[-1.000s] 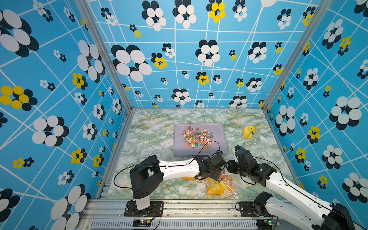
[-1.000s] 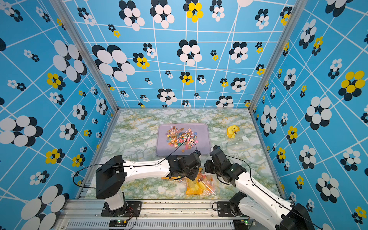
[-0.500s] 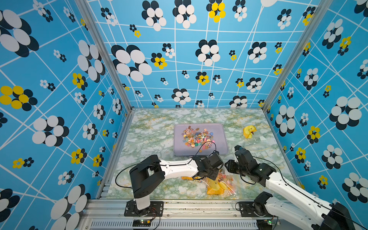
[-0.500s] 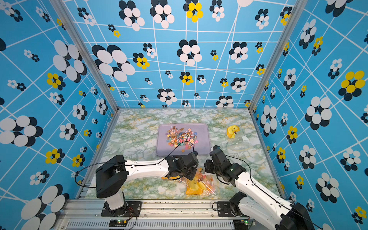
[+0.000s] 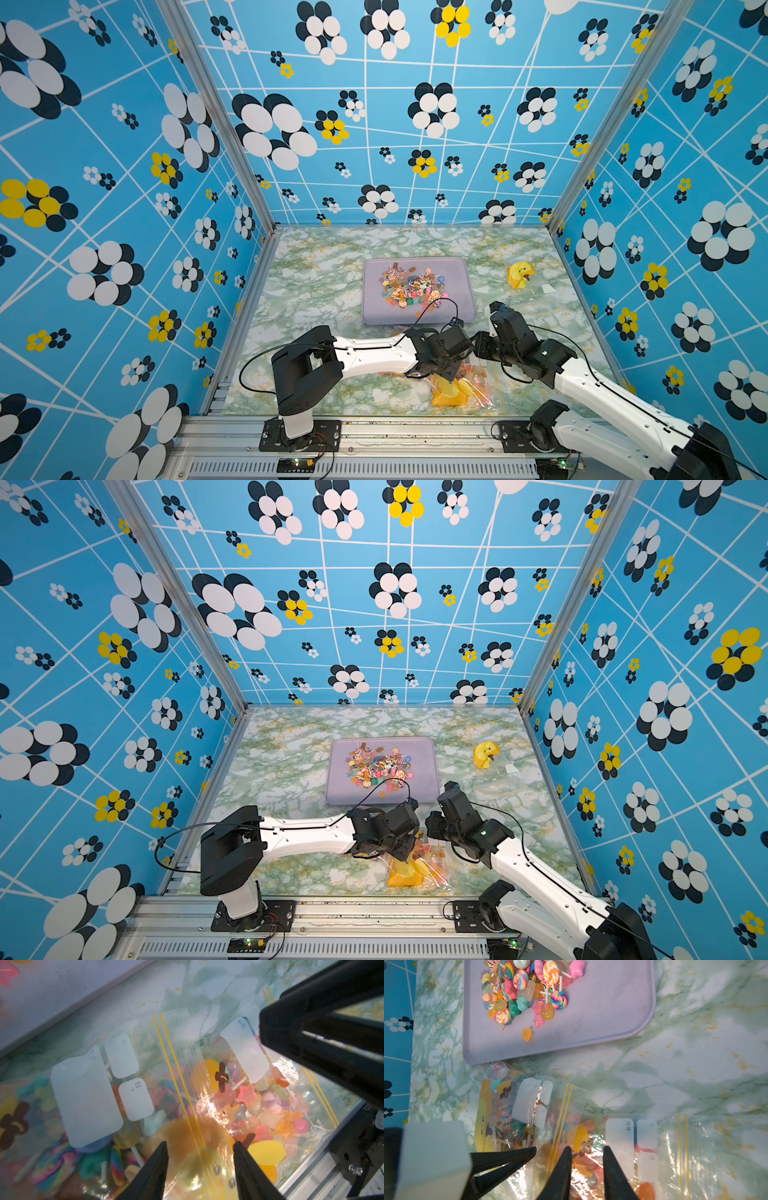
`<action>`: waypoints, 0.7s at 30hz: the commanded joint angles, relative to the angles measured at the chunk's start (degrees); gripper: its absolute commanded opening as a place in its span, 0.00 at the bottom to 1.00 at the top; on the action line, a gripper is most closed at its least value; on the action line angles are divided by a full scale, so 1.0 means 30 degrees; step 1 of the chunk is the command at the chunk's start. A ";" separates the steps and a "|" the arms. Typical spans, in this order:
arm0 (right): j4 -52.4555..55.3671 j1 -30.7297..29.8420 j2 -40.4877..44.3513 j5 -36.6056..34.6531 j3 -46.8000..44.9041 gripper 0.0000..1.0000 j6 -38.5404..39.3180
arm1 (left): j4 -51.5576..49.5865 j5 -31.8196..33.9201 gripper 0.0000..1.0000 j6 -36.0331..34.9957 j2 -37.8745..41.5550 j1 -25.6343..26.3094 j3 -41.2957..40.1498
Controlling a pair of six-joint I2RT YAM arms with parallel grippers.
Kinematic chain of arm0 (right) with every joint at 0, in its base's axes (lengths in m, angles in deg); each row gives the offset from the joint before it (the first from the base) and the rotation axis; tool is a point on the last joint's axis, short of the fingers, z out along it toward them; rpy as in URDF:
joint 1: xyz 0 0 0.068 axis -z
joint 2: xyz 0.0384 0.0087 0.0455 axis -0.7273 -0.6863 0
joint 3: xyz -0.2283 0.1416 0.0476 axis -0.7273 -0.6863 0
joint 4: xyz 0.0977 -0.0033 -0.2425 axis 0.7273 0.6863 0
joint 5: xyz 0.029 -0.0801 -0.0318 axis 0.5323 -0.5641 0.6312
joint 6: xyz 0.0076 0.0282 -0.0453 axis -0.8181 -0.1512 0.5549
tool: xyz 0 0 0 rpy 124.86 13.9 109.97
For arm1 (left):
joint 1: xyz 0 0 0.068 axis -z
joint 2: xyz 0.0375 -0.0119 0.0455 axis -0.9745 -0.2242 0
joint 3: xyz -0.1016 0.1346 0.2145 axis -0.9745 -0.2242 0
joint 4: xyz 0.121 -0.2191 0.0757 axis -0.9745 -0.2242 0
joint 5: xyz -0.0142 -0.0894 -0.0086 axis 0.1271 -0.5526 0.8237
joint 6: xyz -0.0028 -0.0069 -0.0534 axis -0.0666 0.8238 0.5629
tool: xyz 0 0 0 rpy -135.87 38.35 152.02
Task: Pour candies out of the ziploc bag
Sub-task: Open the ziploc bag at the center of the board.
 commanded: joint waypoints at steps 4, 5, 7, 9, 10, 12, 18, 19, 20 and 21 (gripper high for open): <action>0.0030 0.0126 0.0136 -0.0428 0.0433 0.29 -0.0111 | -0.0792 0.0464 0.53 0.0267 -0.0857 0.0102 0.0779; -0.0024 0.0134 0.0152 -0.0428 0.0419 0.29 -0.0096 | -0.0838 0.0410 0.53 0.0257 -0.0936 0.0109 0.0885; -0.0040 0.0121 0.0199 -0.0455 0.0374 0.29 -0.0129 | -0.0941 0.0399 0.52 0.0269 -0.1030 0.0126 0.0996; -0.0052 0.0149 0.0199 -0.0472 0.0366 0.29 -0.0125 | -0.1033 0.0428 0.52 0.0282 -0.1125 0.0105 0.1092; -0.0041 0.0148 0.0200 -0.0486 0.0370 0.29 -0.0123 | -0.1100 0.0457 0.52 0.0287 -0.1156 0.0121 0.1139; -0.0048 0.0148 0.0254 -0.0487 0.0344 0.29 -0.0097 | -0.1265 0.0486 0.50 0.0284 -0.1180 0.0102 0.1179; -0.0081 0.0178 0.0297 -0.0516 0.0244 0.29 -0.0110 | -0.1309 0.0486 0.38 0.0236 -0.1139 0.0095 0.1000; -0.0063 0.0214 0.0285 -0.0516 0.0257 0.29 -0.0096 | -0.1321 0.0486 0.37 0.0223 -0.1153 0.0101 0.0955; -0.0068 0.0212 0.0312 -0.0516 0.0257 0.28 -0.0096 | -0.1307 0.0443 0.35 0.0239 -0.1150 0.0065 0.0909; -0.0081 0.0211 0.0302 -0.0483 0.0255 0.28 -0.0096 | -0.1293 0.0427 0.34 0.0221 -0.1172 0.0069 0.0865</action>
